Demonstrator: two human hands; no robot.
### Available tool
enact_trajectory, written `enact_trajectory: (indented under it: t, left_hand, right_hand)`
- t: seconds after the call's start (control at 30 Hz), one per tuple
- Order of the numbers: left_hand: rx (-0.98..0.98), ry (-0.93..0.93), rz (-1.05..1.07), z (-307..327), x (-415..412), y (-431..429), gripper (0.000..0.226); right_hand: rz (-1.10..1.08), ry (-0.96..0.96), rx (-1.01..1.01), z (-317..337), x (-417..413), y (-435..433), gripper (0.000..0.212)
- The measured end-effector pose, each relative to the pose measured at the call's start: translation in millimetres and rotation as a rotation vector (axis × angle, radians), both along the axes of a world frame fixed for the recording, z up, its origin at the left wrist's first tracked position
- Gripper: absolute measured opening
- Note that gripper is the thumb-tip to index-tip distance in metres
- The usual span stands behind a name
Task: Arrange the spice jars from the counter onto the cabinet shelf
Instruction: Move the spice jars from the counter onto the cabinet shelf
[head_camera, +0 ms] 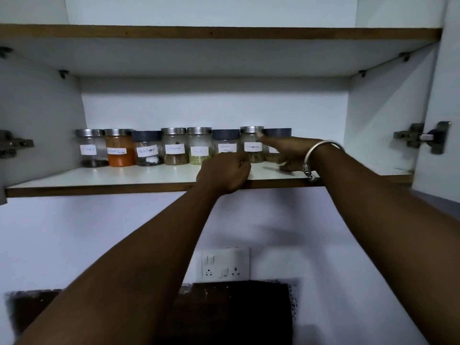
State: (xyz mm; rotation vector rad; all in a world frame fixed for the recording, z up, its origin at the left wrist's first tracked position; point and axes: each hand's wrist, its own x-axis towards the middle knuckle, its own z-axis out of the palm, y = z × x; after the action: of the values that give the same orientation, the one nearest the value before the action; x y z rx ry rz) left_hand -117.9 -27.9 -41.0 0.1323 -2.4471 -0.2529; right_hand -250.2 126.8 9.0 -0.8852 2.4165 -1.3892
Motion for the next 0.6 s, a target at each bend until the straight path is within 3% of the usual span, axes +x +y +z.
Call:
enact_trajectory:
  t: [0.07, 0.13, 0.23, 0.3, 0.37, 0.43, 0.6]
  left_hand:
    - [0.000, 0.064, -0.072, -4, 11, 5, 0.030]
    - [0.120, 0.156, -0.210, -11, 28, 12, 0.034]
    - [0.284, 0.314, -0.395, -34, 66, 28, 0.032]
    - [0.322, 0.357, -0.436, -65, 98, 37, 0.022]
    - [0.345, 0.362, -0.402, -112, 134, 38, 0.023]
    - [0.386, 0.303, -0.317, -170, 173, 30, 0.024]
    - [0.598, 0.048, -0.180, -323, 265, 7, 0.036]
  right_hand:
    - [0.123, 0.104, 0.012, -8, 46, 2, 0.072]
    - [0.180, 0.240, -0.043, -21, 90, 2, 0.068]
    - [0.145, 0.377, -0.259, -60, 149, -2, 0.052]
    - [0.086, 0.396, -0.442, -104, 187, -5, 0.060]
    - [0.082, 0.319, -0.559, -163, 222, -13, 0.069]
    - [0.122, 0.225, -0.547, -228, 255, -22, 0.073]
    - [0.192, -0.142, -0.349, -384, 314, -48, 0.076]
